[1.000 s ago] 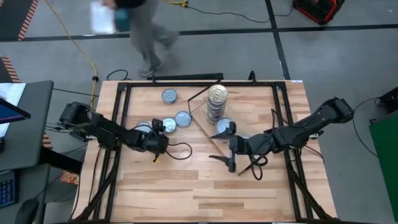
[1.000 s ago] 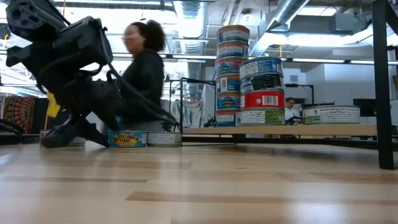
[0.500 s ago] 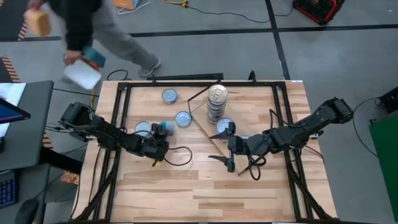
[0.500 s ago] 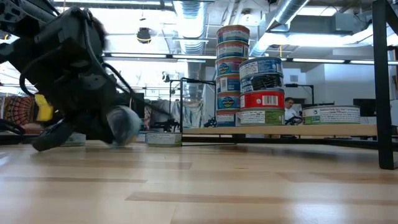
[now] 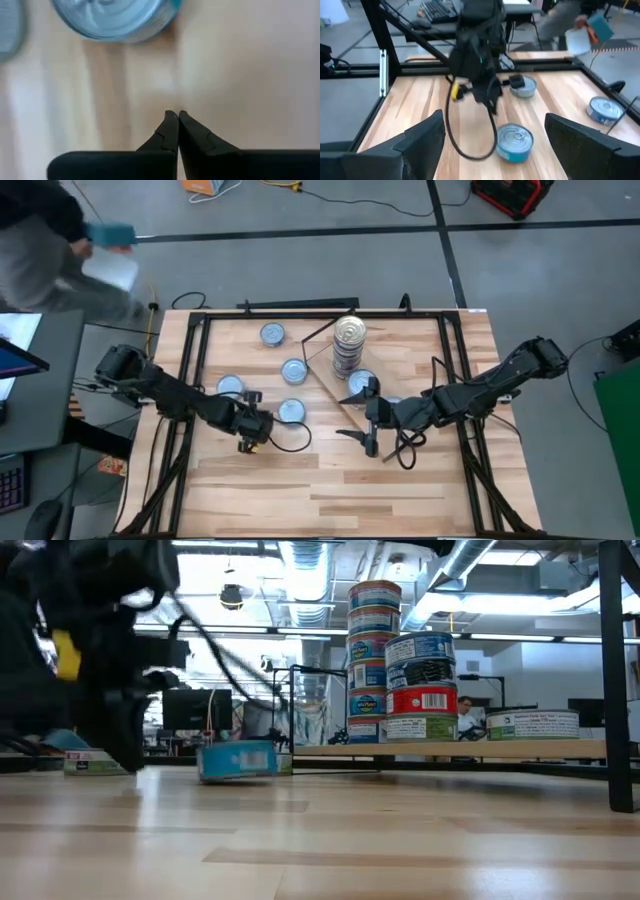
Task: Stack canned seafood by type on shelf
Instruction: Stack the blue tuna can on top of the blue tuna can, then stack the blue tuna can on top of the blue tuna can on the shelf
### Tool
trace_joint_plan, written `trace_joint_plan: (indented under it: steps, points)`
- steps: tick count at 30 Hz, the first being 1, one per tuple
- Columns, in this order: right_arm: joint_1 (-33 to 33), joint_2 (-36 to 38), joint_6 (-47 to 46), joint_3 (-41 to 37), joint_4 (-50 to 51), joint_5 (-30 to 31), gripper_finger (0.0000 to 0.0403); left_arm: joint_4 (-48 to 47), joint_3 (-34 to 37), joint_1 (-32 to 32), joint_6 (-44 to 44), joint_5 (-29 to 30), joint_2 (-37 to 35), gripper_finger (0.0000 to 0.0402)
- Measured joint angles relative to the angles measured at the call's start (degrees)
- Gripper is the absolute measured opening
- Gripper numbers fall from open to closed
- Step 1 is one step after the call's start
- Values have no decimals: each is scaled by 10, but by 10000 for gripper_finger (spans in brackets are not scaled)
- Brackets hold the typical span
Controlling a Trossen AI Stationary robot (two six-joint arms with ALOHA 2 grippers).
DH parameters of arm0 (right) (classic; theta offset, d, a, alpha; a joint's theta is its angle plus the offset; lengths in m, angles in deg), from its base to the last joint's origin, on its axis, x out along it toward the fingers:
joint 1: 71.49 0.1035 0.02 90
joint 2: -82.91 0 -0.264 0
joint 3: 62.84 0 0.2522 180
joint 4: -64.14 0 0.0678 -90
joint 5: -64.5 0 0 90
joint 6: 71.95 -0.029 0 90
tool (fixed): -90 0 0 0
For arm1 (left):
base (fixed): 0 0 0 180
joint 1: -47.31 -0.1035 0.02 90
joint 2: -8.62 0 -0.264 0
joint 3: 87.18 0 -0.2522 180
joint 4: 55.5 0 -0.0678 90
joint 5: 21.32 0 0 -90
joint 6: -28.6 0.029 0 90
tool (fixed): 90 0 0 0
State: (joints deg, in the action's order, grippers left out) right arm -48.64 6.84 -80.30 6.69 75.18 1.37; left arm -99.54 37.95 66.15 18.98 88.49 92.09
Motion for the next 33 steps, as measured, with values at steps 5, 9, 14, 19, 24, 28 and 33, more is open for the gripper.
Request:
trace_joint_plan:
  steps: [5, 9, 14, 19, 24, 28, 33]
  points:
    - [-1, 0, -2, 0, 3, 1, 365, 18, -36, 35, -64, -29, 0, 2]
    - [-2, 0, -2, 0, 11, 2, 365, 84, -36, 76, -65, 71, 13, 2]
    - [-2, 0, -2, 0, 18, 2, 365, 128, -36, 104, -92, 184, 11, 3]
    - [-2, 0, -2, 0, 7, 2, 365, 146, -36, 106, -115, 182, 10, 8]
    - [-5, 0, -5, 0, 4, 2, 365, 147, -36, 106, -121, 180, 10, 64]
    - [-9, -1, -7, 0, 7, 2, 365, 147, -36, 102, -148, 180, 10, 131]
    - [-8, -1, -7, 0, 10, 2, 365, 142, -36, 92, -198, 188, -12, 184]
